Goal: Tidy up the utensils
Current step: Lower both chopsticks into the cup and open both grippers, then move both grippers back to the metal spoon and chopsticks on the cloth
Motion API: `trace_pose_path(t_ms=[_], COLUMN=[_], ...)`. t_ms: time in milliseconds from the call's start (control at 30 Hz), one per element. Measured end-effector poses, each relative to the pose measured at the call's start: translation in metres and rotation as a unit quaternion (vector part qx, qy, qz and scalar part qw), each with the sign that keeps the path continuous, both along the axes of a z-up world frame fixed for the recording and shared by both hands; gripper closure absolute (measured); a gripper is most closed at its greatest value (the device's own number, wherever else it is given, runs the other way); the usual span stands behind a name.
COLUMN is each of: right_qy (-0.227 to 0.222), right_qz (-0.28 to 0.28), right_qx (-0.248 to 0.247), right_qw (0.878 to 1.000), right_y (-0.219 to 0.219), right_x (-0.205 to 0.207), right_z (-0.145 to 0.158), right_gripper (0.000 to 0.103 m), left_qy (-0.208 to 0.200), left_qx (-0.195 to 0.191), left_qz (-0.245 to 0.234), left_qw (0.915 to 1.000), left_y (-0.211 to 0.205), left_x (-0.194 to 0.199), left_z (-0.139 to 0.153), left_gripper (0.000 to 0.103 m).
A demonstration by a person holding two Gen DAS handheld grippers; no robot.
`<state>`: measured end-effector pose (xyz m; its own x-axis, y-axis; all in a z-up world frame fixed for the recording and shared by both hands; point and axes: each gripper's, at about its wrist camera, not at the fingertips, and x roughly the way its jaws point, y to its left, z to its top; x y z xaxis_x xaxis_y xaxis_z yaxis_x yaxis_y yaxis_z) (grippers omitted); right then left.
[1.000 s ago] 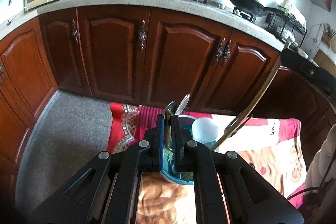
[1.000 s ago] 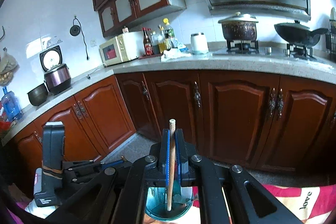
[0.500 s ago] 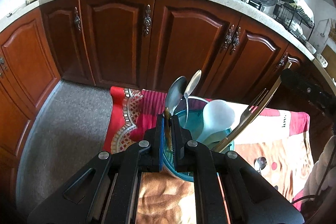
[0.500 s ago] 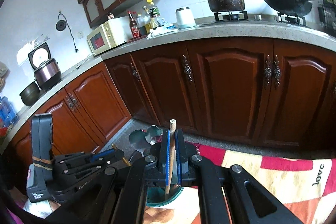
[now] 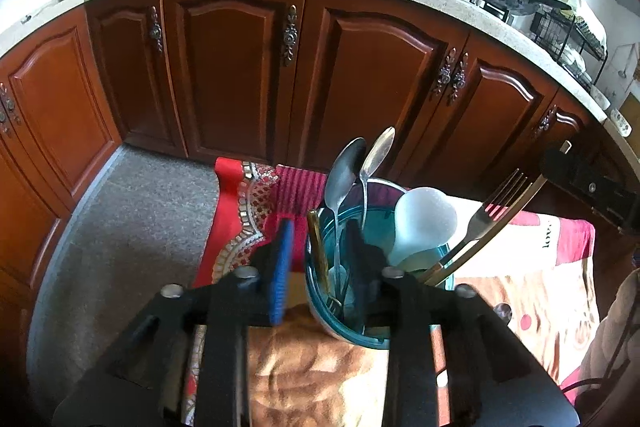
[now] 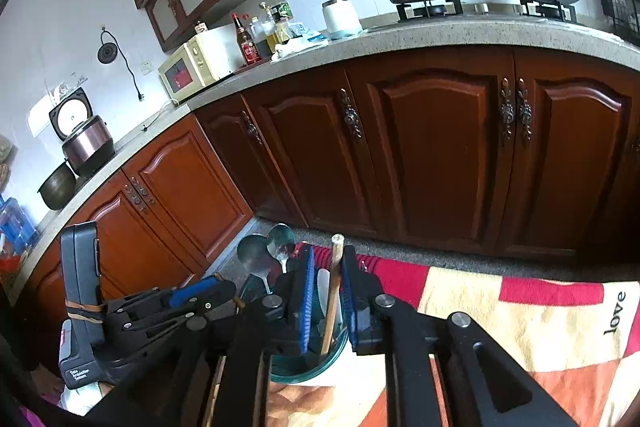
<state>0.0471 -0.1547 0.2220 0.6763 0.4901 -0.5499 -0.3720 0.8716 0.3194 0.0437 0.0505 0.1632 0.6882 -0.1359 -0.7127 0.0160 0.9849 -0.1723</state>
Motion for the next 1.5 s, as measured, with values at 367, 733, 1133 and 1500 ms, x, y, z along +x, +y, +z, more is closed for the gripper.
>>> trace_pose_path(t_ms=[367, 733, 1133, 1500], right_qy=[0.003, 0.003, 0.023, 0.040], right_qz=[0.003, -0.004, -0.054, -0.109], right_qx=[0.008, -0.011, -0.039, -0.075], right_qw=[1.000, 1.000, 0.998, 0.990], right_y=[-0.012, -0.021, -0.049, -0.090], right_x=[-0.017, -0.045, -0.070, -0.091], right_z=[-0.005, -0.013, -0.040, -0.061], right_gripper=[0.075, 0.072, 0.071, 0.071], left_qy=[-0.011, -0.027, -0.025, -0.014], left_qx=[0.004, 0.016, 0.013, 0.011], left_qz=[0.008, 0.014, -0.004, -0.050], left_qw=[0.9999, 0.9994, 0.9996, 0.9986], left_y=[-0.007, -0.017, -0.044, -0.090], left_x=[-0.013, -0.037, -0.066, -0.083], left_z=[0.007, 0.016, 0.014, 0.007], left_gripper=[0.061, 0.061, 0.061, 0.061])
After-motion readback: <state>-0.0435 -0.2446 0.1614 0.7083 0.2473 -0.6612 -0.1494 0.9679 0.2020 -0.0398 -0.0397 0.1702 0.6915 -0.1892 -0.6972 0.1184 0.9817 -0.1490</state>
